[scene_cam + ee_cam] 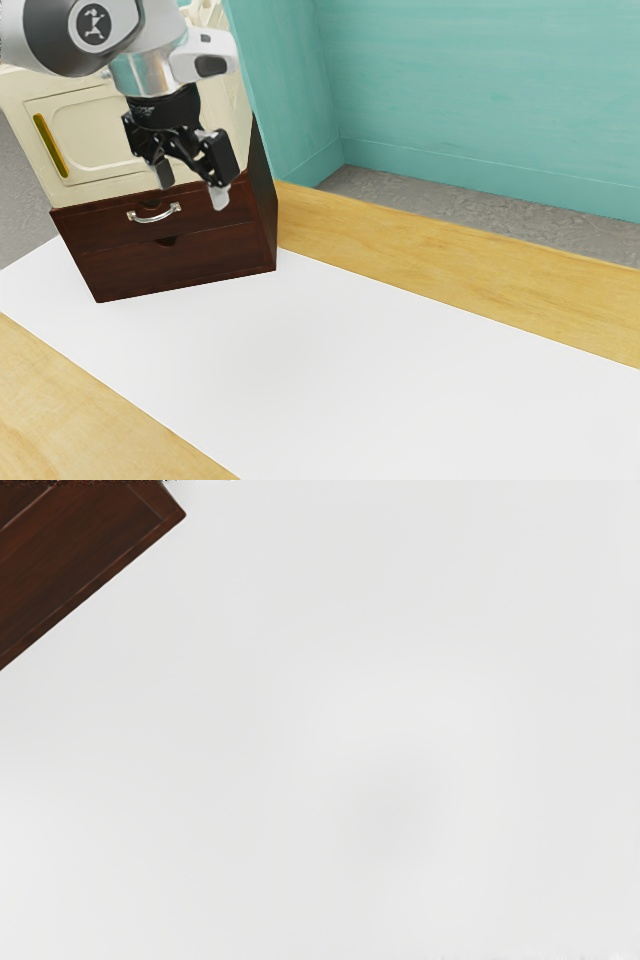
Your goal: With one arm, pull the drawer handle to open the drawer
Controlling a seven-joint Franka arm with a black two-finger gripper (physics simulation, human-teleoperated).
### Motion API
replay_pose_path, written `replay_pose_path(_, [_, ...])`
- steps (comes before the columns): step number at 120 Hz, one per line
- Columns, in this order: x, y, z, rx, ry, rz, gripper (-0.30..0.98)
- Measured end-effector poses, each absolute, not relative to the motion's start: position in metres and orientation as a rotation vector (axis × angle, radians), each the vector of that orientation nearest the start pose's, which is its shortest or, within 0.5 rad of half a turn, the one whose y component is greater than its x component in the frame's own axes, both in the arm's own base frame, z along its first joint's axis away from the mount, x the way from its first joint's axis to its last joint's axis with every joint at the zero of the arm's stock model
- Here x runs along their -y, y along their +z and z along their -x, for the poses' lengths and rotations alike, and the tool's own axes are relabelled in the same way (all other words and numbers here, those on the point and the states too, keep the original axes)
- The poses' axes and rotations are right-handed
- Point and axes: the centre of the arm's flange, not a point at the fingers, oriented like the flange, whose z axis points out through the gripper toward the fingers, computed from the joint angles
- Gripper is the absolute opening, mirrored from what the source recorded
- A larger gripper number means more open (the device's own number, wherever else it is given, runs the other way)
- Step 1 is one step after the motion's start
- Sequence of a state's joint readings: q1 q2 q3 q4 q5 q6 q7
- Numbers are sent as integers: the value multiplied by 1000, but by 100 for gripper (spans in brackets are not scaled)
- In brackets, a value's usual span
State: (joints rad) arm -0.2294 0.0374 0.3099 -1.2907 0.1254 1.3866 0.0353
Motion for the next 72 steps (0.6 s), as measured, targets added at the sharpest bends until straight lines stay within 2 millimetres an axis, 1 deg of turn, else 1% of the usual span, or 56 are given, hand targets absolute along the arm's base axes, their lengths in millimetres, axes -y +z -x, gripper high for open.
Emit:
replay_pose_path(14, [-43,718,-539,70,-76,3003,69])
replay_pose_path(17, [-41,723,-537,66,-91,3004,69])
replay_pose_path(20, [-39,744,-530,63,-154,3003,69])
replay_pose_path(25, [-35,792,-511,61,-304,2995,69])
replay_pose_path(28, [-33,816,-499,57,-382,2990,69])
replay_pose_path(32, [-30,837,-487,52,-452,2984,69])
replay_pose_path(36, [-28,849,-479,45,-490,2981,69])
replay_pose_path(43, [-25,861,-469,33,-524,2981,69])
replay_pose_path(49, [-23,865,-465,26,-538,2983,69])
replay_pose_path(59, [-25,868,-463,31,-549,2982,69])
replay_pose_path(72, [-33,867,-463,54,-549,2979,69])
